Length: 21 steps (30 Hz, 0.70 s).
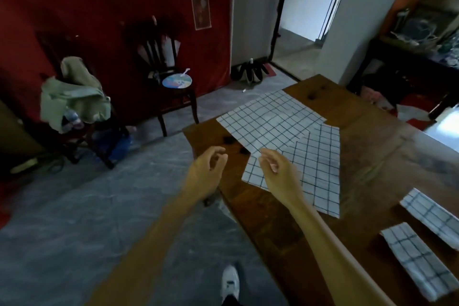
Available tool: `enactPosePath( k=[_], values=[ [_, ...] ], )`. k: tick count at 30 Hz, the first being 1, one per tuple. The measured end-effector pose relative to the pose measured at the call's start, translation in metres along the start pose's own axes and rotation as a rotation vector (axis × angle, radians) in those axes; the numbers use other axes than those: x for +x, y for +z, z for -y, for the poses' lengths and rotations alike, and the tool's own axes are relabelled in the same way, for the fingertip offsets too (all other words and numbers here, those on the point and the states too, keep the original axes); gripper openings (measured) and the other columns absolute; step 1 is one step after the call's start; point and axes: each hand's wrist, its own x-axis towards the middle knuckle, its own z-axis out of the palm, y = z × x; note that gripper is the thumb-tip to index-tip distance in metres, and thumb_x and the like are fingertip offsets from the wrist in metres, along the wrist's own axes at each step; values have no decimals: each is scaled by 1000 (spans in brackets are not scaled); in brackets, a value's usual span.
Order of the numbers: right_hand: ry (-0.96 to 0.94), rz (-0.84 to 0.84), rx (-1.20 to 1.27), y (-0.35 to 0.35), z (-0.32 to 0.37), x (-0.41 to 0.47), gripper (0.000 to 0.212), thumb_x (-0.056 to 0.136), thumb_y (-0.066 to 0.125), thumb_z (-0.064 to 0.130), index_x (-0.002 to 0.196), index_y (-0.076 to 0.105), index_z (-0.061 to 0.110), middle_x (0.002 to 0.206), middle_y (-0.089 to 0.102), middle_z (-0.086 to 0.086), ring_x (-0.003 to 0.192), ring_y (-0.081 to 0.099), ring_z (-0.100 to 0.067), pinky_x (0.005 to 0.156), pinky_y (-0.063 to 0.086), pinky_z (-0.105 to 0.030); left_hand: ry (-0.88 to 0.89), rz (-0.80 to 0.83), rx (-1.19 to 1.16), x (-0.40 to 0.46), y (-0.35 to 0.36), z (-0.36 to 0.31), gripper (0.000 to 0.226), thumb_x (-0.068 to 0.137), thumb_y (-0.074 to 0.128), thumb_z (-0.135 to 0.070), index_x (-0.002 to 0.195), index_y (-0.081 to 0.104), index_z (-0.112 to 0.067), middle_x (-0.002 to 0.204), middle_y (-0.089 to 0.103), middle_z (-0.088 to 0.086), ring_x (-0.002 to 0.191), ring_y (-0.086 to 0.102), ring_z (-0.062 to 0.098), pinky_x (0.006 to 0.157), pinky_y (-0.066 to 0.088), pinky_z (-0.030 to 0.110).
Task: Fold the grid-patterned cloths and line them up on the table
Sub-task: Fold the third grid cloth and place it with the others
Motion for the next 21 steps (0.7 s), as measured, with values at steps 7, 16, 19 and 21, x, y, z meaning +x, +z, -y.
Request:
enactPosePath(
  k=[7, 16, 19, 21],
  values=[
    [85, -89, 85, 56, -24, 137, 36, 98, 49, 33, 131, 54, 17, 128, 60, 4, 117, 54, -5, 101, 45, -29, 28, 112, 112, 142, -8, 44, 24, 97, 48, -32, 116, 57, -22, 101, 61, -5, 89, 58, 7, 73, 45, 17],
    [255, -265, 65, 81, -28, 274, 33, 99, 49, 28, 128, 57, 15, 127, 60, 2, 116, 54, -7, 94, 41, -21, 115, 373, 176, 322, 9, 67, 25, 96, 50, -30, 119, 56, -22, 108, 59, -9, 92, 54, 3, 67, 38, 7],
    [328, -318, 31, 93, -38, 306, 31, 99, 48, 27, 126, 58, 17, 124, 62, 0, 113, 56, -11, 94, 44, -26, 180, 471, 163, 375, 24, 81, 26, 96, 50, -28, 120, 56, -21, 112, 61, -5, 96, 53, 5, 71, 37, 9],
    [373, -371, 4, 103, -46, 324, 31, 99, 48, 29, 126, 58, 18, 121, 63, -2, 108, 58, -12, 93, 47, -29, 213, 545, 135, 410, 35, 90, 26, 96, 51, -26, 120, 57, -19, 112, 60, -4, 96, 53, 5, 71, 36, 7]
  ],
)
